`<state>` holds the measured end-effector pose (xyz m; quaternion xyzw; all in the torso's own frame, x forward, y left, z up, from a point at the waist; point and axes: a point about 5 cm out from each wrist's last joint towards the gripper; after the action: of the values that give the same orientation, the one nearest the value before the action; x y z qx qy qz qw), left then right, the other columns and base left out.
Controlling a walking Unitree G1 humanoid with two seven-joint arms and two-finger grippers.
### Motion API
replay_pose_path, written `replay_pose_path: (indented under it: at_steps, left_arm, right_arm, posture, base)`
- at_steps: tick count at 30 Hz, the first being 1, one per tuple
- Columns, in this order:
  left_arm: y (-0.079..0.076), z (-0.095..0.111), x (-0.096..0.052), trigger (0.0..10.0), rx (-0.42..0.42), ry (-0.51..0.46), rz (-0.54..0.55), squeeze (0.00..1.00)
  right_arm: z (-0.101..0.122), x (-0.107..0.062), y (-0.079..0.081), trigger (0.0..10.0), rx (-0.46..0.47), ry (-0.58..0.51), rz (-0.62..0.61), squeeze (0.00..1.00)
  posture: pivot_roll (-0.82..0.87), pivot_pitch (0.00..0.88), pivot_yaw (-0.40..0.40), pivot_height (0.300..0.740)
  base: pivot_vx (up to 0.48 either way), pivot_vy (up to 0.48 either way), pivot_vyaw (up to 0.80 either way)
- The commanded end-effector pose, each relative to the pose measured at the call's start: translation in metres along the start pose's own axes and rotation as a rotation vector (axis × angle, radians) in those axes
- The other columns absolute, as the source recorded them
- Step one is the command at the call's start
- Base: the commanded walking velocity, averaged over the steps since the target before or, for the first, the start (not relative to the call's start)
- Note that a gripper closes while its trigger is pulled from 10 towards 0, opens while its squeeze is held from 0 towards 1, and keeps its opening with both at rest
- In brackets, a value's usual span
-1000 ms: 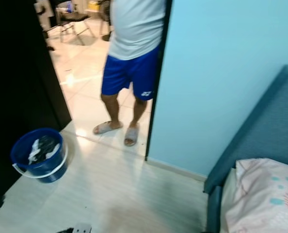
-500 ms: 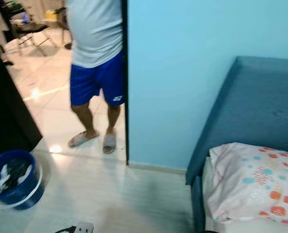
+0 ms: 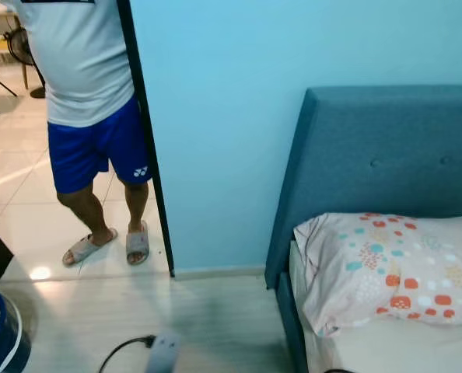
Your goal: Clean up the room
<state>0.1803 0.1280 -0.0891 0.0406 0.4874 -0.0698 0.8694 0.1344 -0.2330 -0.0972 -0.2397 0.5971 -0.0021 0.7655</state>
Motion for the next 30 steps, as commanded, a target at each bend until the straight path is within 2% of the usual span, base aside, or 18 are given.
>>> replay_pose_path:
  at_steps: [1, 6, 11, 14, 30]
  left_arm:
    - [0.002, -0.009, -0.001, 10.0, 0.006, 0.041, 0.017, 0.0]
    - [0.011, -0.016, -0.003, 10.0, 0.01, 0.045, 0.033, 0.0]
    - [0.012, -0.017, -0.003, 10.0, 0.011, 0.046, 0.035, 0.0]
    - [0.013, -0.018, -0.003, 10.0, 0.018, 0.049, 0.038, 0.0]
    - [0.015, -0.013, -0.003, 10.0, 0.026, 0.021, 0.048, 0.0]
  right_arm:
    - [-0.01, 0.0, 0.003, 10.0, 0.01, 0.03, 0.009, 0.0]
    - [-0.017, 0.001, -0.004, 10.0, 0.014, 0.04, -0.004, 0.0]
    - [-0.016, 0.001, -0.006, 10.0, 0.013, 0.039, -0.008, 0.0]
    - [-0.012, 0.001, -0.014, 10.0, 0.012, 0.033, -0.02, 0.0]
    - [-0.012, 0.001, -0.018, 10.0, 0.008, 0.031, -0.041, 0.0]
  posture:
    - [0.02, 0.055, 0.0, 0.74]
    - [0.01, 0.057, -0.003, 0.74]
    - [0.01, 0.059, -0.003, 0.74]
    - [0.01, 0.058, -0.006, 0.74]
    - [0.01, 0.049, -0.006, 0.74]
  base:
    - [0.0, 0.0, -0.69]
    - [0.0, 0.0, -0.69]
    - [0.0, 0.0, -0.69]
    - [0.0, 0.0, -0.69]
    - [0.0, 0.0, -0.69]
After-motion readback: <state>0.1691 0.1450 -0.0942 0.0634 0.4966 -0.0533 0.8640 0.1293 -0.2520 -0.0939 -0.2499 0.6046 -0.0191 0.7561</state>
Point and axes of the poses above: a point about 5 cm out from each wrist's last joint towards the gripper, its own x axis pointing out of the wrist towards the gripper, its own z axis along the axis of the wrist's last joint, y = z × x, and after that the axes turned 4 degrees about -x, right-handed
